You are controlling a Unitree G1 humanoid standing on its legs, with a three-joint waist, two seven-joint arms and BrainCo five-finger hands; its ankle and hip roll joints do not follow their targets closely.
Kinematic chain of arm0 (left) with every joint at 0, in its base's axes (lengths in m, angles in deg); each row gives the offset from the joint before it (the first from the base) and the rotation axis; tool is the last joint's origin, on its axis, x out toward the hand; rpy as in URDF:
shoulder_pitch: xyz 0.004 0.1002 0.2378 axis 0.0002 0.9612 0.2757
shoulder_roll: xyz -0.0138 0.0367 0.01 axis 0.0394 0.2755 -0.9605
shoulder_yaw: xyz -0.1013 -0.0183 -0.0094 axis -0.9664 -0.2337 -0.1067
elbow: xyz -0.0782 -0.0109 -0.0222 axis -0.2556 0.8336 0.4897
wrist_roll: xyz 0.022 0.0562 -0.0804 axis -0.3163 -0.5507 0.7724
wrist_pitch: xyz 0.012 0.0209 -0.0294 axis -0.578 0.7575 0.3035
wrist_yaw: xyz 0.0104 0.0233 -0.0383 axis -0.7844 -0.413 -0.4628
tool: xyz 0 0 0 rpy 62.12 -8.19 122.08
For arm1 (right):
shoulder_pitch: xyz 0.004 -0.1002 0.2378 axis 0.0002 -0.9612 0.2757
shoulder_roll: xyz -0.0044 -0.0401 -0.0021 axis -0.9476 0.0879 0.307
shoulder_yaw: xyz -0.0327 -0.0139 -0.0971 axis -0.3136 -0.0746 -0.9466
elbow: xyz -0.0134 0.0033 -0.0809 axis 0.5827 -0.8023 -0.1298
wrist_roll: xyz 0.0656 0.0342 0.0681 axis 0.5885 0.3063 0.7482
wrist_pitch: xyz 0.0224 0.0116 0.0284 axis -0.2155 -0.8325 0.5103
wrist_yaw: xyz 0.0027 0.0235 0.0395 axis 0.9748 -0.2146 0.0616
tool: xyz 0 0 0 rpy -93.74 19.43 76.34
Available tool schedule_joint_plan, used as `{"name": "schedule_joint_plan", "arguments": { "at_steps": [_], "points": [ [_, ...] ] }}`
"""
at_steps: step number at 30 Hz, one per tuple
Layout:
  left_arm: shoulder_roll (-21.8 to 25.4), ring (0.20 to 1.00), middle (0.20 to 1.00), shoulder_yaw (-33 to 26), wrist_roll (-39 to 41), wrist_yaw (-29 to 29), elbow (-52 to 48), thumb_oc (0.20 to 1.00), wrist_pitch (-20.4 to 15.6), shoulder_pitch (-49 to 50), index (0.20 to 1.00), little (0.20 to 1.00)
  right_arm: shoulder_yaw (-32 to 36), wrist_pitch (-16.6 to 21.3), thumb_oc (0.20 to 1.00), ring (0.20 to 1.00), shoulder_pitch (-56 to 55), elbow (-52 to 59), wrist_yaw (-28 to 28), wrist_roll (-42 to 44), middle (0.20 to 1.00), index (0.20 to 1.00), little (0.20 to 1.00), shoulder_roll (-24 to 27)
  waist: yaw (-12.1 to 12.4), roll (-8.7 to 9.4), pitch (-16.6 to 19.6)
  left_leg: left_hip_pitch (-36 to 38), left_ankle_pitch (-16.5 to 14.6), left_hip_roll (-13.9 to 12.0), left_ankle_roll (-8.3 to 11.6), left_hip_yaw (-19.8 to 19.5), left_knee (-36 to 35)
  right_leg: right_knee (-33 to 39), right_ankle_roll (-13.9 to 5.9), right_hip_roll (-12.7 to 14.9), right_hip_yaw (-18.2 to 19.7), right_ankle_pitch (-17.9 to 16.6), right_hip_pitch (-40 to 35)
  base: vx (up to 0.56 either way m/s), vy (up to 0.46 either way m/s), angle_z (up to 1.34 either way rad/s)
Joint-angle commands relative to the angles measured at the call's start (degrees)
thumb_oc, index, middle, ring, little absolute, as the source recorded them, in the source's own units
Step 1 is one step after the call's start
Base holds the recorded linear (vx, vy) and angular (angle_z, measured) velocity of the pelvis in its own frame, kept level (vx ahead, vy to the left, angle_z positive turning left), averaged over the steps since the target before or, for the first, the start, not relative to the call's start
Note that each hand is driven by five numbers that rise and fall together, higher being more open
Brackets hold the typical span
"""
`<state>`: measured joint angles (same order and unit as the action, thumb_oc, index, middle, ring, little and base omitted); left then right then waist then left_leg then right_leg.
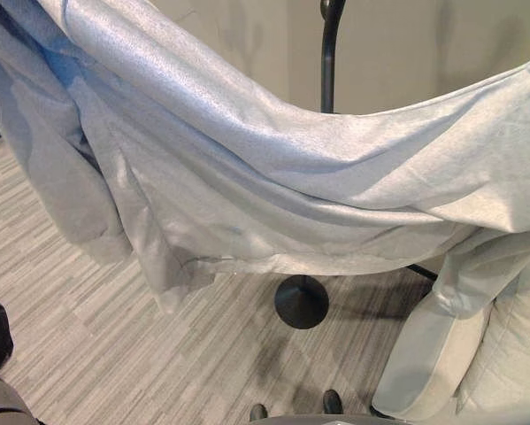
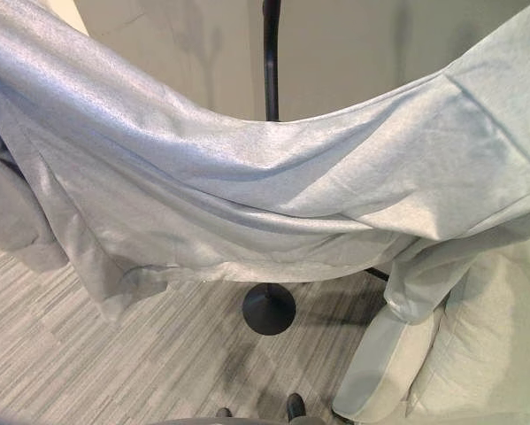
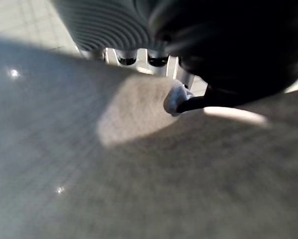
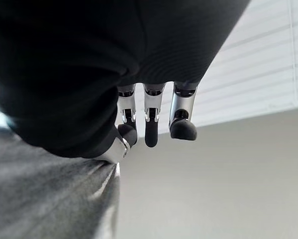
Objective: Hang the clothes on the sofa on the clothes rack.
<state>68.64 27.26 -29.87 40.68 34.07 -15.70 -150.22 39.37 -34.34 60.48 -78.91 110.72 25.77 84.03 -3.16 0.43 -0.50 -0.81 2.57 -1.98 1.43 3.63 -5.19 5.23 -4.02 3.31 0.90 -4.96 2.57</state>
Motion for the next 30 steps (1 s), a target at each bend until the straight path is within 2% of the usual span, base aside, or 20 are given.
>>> {"name": "schedule_joint_plan", "arguments": {
  "at_steps": [1, 2, 3, 4, 5, 7, 8, 9, 10, 12, 15, 18, 20, 23, 24, 27, 30],
  "points": [
    [3.7, 0.200, 0.200, 11.5, -0.1, -1.5, 7.6, 0.200, 0.9, -16.4, 0.200, 0.200, -7.6, -1.3, 0.200, 0.200, 11.8, -4.6, 0.1, 4.4, 0.200, 0.200, 0.200, 6.0, 3.2, 4.25, 5.3, 3.6, -5.1, -1.4, 3.30, 3.0, 0.2, -0.2, -7.35, 2.8, -1.5, 3.1, -3.4, 0.00, 0.000, 0.00],
    [3.5, 0.200, 0.200, 14.1, 0.2, -1.6, 8.8, 0.200, 0.7, -19.0, 0.200, 0.200, -10.3, -1.2, 0.200, 0.200, 14.5, -5.6, 0.2, 4.5, 0.200, 0.200, 0.200, 5.6, 3.2, 4.67, 5.3, 3.6, -5.1, -1.4, 3.31, 3.1, 0.2, -0.2, -7.35, 2.8, -1.4, 3.1, -3.4, 0.00, 0.000, 0.00],
    [2.9, 0.200, 0.200, 23.3, 1.9, -1.4, 14.8, 0.200, 0.9, -28.0, 0.200, 0.200, -21.2, -1.3, 0.200, 0.200, 25.5, -10.2, 0.0, 5.7, 0.200, 0.200, 0.200, 4.1, 2.8, 6.18, 5.6, 3.4, -4.7, -1.4, 3.46, 3.3, 0.2, -0.2, -7.36, 2.8, -1.2, 2.9, -3.0, 0.00, 0.000, 0.00],
    [2.8, 0.200, 0.200, 30.3, 4.1, -1.1, 21.1, 0.200, 0.8, -34.6, 0.200, 0.200, -39.8, -1.5, 0.200, 0.200, 44.1, -17.3, -0.2, 7.0, 0.200, 0.200, 0.200, -0.3, 1.0, 6.45, 6.2, 3.2, -4.5, -1.4, 3.62, 3.5, 0.2, -0.2, -7.45, 2.9, -0.9, 2.7, -2.7, 0.02, -0.013, -0.05],
    [2.1, 0.200, 0.200, 32.9, 6.7, 0.0, 27.6, 0.200, 0.9, -37.7, 0.200, 0.200, -60.6, -1.2, 0.200, 0.200, 64.5, -27.4, -0.9, 9.7, 0.200, 0.200, 0.200, -6.2, -0.3, 4.67, 6.5, 3.1, -4.4, -1.3, 3.78, 3.4, 0.2, -0.2, -7.54, 2.9, -1.0, 2.7, -2.5, 0.04, -0.017, 0.00],
    [-1.7, 0.200, 0.200, 37.5, 10.9, 2.7, 38.3, 0.200, 0.6, -43.4, 0.200, 0.200, -76.7, -0.9, 0.200, 0.200, 78.3, -41.8, -3.3, 13.5, 0.200, 0.200, 0.200, -14.4, -0.4, 2.54, 6.0, 3.3, -4.1, -1.5, 4.27, 3.3, 0.2, -0.2, -7.69, 2.8, -1.2, 2.3, -2.7, 0.03, -0.019, 0.09],
    [-5.5, 0.200, 0.200, 44.4, 13.9, 5.3, 47.3, 0.200, 1.3, -50.5, 0.200, 0.200, -78.1, -1.4, 0.200, 0.200, 78.8, -52.2, -5.7, 14.5, 0.200, 0.200, 0.200, -20.0, -0.9, 2.98, 5.8, 2.9, -3.7, -1.6, 4.70, 3.4, 0.2, -0.2, -7.80, 2.5, -1.0, 1.9, -2.3, 0.02, -0.027, 0.08],
    [-8.1, 0.200, 0.200, 46.5, 15.8, 6.8, 51.8, 0.200, 2.0, -53.1, 0.200, 0.200, -78.1, -1.8, 0.200, 0.200, 78.7, -56.5, -7.3, 15.4, 0.200, 0.200, 0.200, -22.8, -1.0, 3.29, 5.6, 2.6, -3.5, -1.7, 4.86, 3.4, 0.2, -0.2, -7.80, 2.5, -1.0, 1.9, -1.9, 0.00, 0.000, 0.00],
    [-8.3, 0.200, 0.200, 47.1, 16.0, 7.0, 52.3, 0.200, 1.8, -53.7, 0.200, 0.200, -78.1, -1.7, 0.200, 0.200, 78.8, -56.8, -7.2, 15.5, 0.200, 0.200, 0.200, -23.0, -1.0, 3.41, 5.6, 2.5, -3.5, -1.7, 4.87, 3.4, 0.2, -0.2, -7.80, 2.5, -0.9, 1.9, -1.8, 0.01, -0.018, -0.09],
    [-11.6, 0.200, 0.200, 48.8, 17.8, 9.0, 56.6, 0.200, 2.8, -56.3, 0.200, 0.200, -78.1, -3.2, 0.200, 0.200, 78.8, -61.3, -8.7, 15.7, 0.200, 0.200, 0.200, -26.6, -1.1, 3.47, 5.4, 1.6, -3.2, -1.7, 5.02, 3.3, 0.2, -0.2, -7.81, 2.4, -0.8, 1.6, -1.0, 0.00, -0.006, -0.03],
    [-16.0, 0.200, 0.200, 48.8, 18.8, 10.4, 59.6, 0.200, 4.0, -57.6, 0.200, 0.200, -78.1, -4.9, 0.200, 0.200, 79.5, -65.5, -9.8, 16.0, 0.200, 0.200, 0.200, -31.5, -0.9, 2.66, 3.3, -1.5, -2.3, -1.7, 5.14, 2.9, 0.2, -0.2, -7.61, 2.3, -0.3, 0.6, 2.1, -0.10, -0.023, -0.04],
    [-19.1, 0.200, 0.200, 49.1, 16.0, 11.7, 59.6, 0.200, 3.7, -56.2, 0.200, 0.200, -78.1, -5.3, 0.200, 0.200, 77.2, -67.0, -10.5, 14.9, 0.200, 0.200, 0.200, -33.0, -0.8, 1.43, 0.1, -6.8, -0.6, -1.5, 4.78, 1.7, 0.2, -0.2, -7.14, 1.9, 1.0, -0.9, 7.4, -0.21, -0.020, 0.03],
    [-23.4, 0.200, 0.200, 47.3, 13.1, 12.7, 59.0, 0.200, 3.1, -52.6, 0.200, 0.200, -78.1, -4.6, 0.200, 0.200, 73.8, -67.5, -10.9, 14.0, 0.200, 0.200, 0.200, -33.6, -0.6, 0.31, -2.8, -9.6, 0.5, -1.1, 4.38, 0.6, 0.2, -0.2, -6.85, 1.7, 1.6, -1.5, 10.0, -0.12, -0.006, 0.03],
    [-26.9, 0.200, 0.200, 46.8, 10.4, 13.7, 59.4, 0.200, 2.9, -50.7, 0.200, 0.200, -76.4, -4.2, 0.200, 0.200, 70.1, -68.4, -11.5, 13.2, 0.200, 0.200, 0.200, -34.7, -0.9, -0.09, -5.7, -11.8, 1.4, -0.9, 4.31, -0.1, 0.2, -0.2, -6.64, 1.4, 2.5, -1.9, 12.2, -0.06, -0.011, -0.02],
    [-27.0, 0.200, 0.200, 46.9, 10.4, 13.7, 59.4, 0.200, 2.9, -50.7, 0.200, 0.200, -76.3, -4.2, 0.200, 0.200, 70.0, -68.4, -11.5, 13.2, 0.200, 0.200, 0.200, -34.7, -0.9, -0.05, -5.6, -11.8, 1.4, -0.9, 4.31, 0.0, 0.2, -0.2, -6.64, 1.4, 2.5, -2.0, 12.3, -0.04, -0.021, -0.12],
    [-28.7, 0.200, 0.200, 46.4, 9.6, 13.9, 59.8, 0.200, 3.0, -50.5, 0.200, 0.200, -75.3, -3.9, 0.200, 0.200, 68.6, -68.3, -11.3, 13.4, 0.200, 0.200, 0.200, -35.4, -1.5, -0.53, -8.4, -14.5, 2.6, -0.6, 4.34, -0.5, 0.2, -0.2, -6.62, 1.3, 3.3, -2.7, 14.9, -0.05, -0.014, -0.15],
    [-28.1, 0.200, 0.200, 46.1, 9.4, 14.4, 60.3, 0.200, 2.7, -49.6, 0.200, 0.200, -74.4, -3.6, 0.200, 0.200, 67.5, -68.3, -11.1, 13.5, 0.200, 0.200, 0.200, -35.6, -1.6, -1.10, -9.6, -15.8, 2.9, -0.4, 4.37, -0.7, 0.2, -0.2, -6.63, 1.1, 4.0, -3.0, 16.3, -0.03, -0.020, -0.15]
  ]
}}
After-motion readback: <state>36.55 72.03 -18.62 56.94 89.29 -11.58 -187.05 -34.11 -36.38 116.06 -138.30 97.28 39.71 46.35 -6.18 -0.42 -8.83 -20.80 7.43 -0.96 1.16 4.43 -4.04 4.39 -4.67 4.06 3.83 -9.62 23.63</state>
